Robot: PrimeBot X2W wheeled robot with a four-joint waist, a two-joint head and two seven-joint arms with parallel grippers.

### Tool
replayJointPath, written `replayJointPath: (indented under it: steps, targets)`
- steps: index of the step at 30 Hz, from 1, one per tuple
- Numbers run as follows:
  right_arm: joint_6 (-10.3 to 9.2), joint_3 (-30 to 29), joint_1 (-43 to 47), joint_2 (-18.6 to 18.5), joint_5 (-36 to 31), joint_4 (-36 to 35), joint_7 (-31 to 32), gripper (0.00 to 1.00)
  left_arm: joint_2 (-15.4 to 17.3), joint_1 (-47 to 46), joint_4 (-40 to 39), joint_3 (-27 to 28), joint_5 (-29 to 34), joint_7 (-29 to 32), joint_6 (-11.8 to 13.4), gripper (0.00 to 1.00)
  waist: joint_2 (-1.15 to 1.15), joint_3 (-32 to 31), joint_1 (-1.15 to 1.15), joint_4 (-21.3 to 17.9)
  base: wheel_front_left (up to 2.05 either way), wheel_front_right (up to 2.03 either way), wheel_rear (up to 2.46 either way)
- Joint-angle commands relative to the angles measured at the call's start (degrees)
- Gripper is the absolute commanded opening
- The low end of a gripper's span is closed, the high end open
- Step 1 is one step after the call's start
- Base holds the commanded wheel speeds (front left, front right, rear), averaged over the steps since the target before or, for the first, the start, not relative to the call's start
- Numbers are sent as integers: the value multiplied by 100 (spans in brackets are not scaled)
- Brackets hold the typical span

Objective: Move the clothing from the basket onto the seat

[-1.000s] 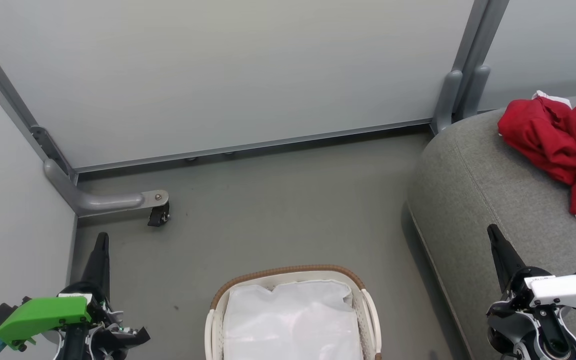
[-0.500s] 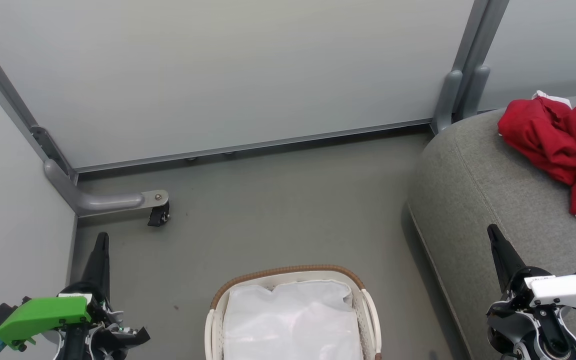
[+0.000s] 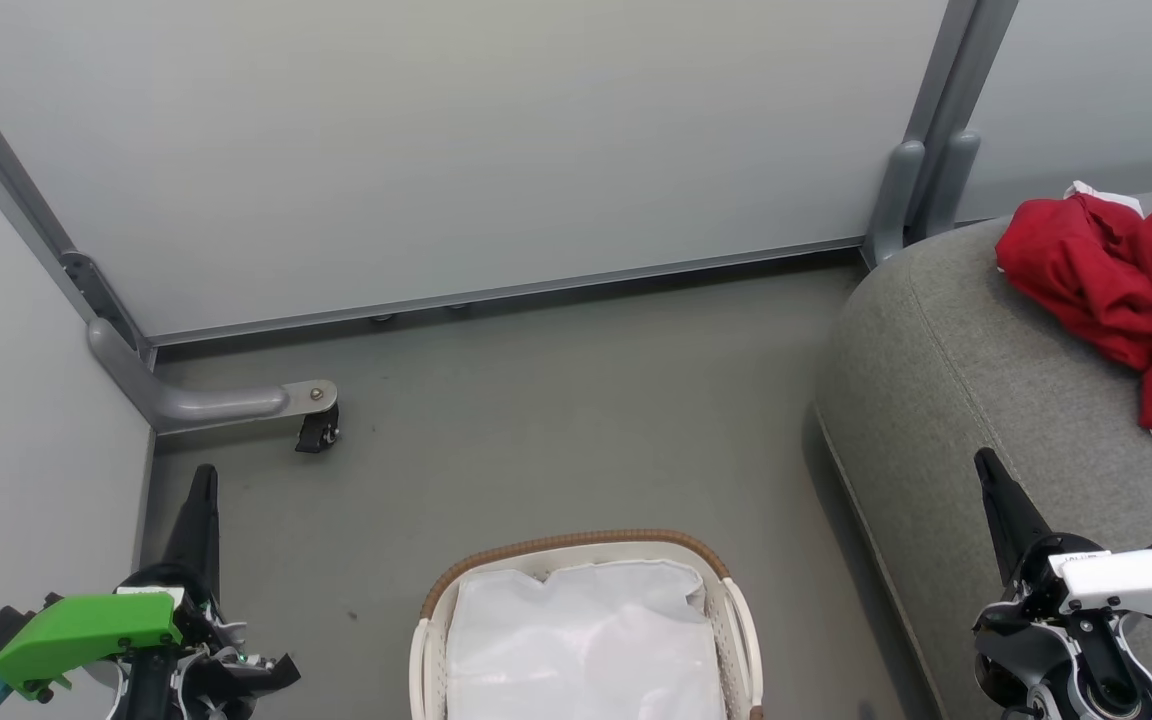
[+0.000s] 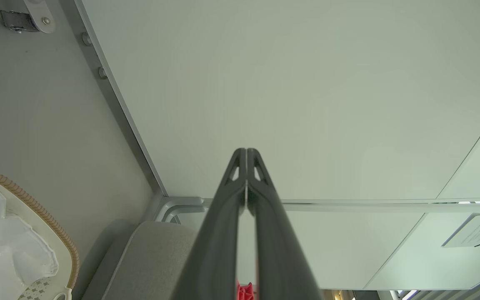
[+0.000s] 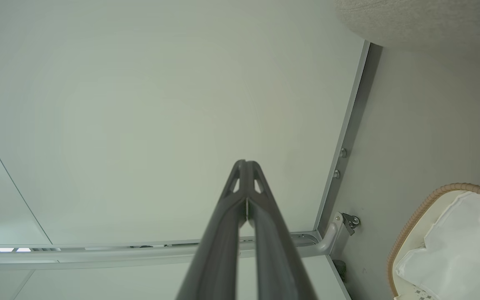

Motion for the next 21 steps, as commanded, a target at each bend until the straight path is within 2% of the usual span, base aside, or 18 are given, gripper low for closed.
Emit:
replayJointPath:
  steps: [1,21]
  targets:
    - [-3,-12,-51,-34,19,-23,17,0,19,-59,-10,13,-18,18,-28,0,0,0,0,0,0,0,0]
    - [-3,-12,-50,-34,20,-23,17,0,19,-58,-11,13,-18,18,-28,0,0,0,0,0,0,0,0]
